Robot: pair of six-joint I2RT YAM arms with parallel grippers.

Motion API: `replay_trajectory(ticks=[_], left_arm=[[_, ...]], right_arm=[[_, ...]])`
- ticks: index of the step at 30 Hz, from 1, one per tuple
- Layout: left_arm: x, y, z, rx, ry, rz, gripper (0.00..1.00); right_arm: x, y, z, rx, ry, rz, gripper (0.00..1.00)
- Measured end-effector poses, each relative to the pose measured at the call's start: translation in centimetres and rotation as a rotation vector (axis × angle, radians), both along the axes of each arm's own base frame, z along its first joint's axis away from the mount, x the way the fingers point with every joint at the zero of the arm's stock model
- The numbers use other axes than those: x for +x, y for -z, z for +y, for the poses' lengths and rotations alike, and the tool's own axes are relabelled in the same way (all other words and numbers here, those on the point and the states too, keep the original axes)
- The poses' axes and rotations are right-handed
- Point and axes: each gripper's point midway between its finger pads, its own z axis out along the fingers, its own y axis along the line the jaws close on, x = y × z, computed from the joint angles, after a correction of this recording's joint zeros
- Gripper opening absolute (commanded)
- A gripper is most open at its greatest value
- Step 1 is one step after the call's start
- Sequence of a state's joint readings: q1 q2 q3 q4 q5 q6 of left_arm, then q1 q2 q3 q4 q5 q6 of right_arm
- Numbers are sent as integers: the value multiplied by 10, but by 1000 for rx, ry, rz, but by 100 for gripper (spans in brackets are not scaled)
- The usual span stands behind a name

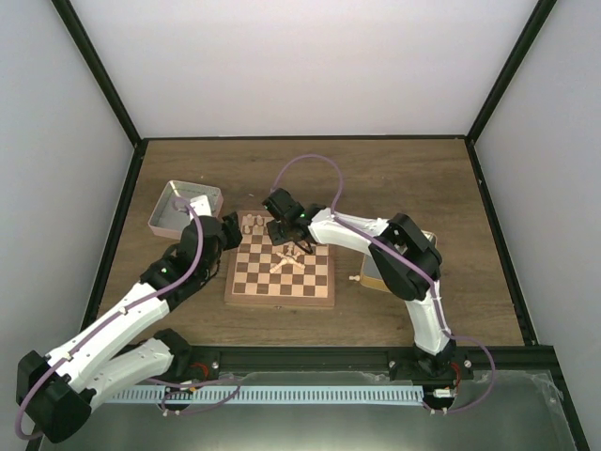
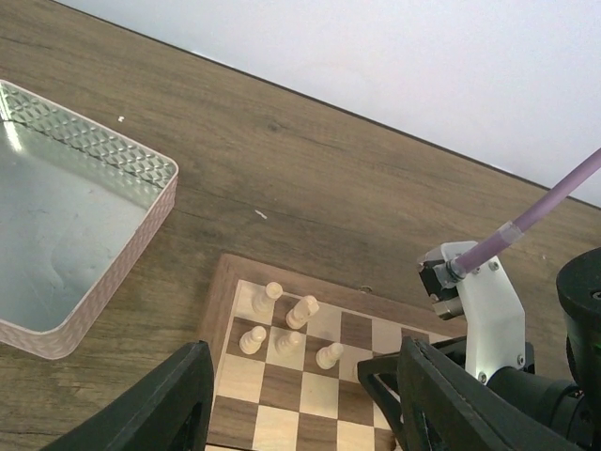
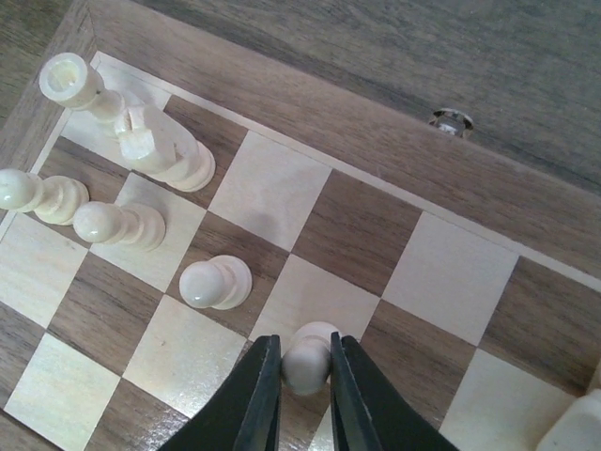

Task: Set up the chess pieces on the board
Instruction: Place the chess piece on the chessboard.

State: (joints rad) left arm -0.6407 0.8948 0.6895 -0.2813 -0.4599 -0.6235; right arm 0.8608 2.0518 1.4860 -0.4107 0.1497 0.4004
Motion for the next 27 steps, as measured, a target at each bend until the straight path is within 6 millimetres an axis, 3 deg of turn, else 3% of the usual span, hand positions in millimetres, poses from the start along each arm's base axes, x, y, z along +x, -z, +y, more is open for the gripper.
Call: replay_trajectory(ticks=[4, 13, 18, 23, 27], left_arm=[[0, 1, 0, -1, 2, 4, 56], [1, 2, -1, -2, 10, 8, 56], [1, 2, 0, 7, 12, 8, 59], [1, 0, -3, 22, 39, 4, 59], [2, -2, -6, 35, 61, -1, 59]], right_arm=[[-1, 1, 0, 1, -2, 7, 26], [-1, -4, 1, 17, 12, 8, 30], [0, -33, -2, 62, 37, -26, 31], [-10, -81, -24, 128, 101, -86, 32], [-30, -85, -60, 102, 178, -71, 32]])
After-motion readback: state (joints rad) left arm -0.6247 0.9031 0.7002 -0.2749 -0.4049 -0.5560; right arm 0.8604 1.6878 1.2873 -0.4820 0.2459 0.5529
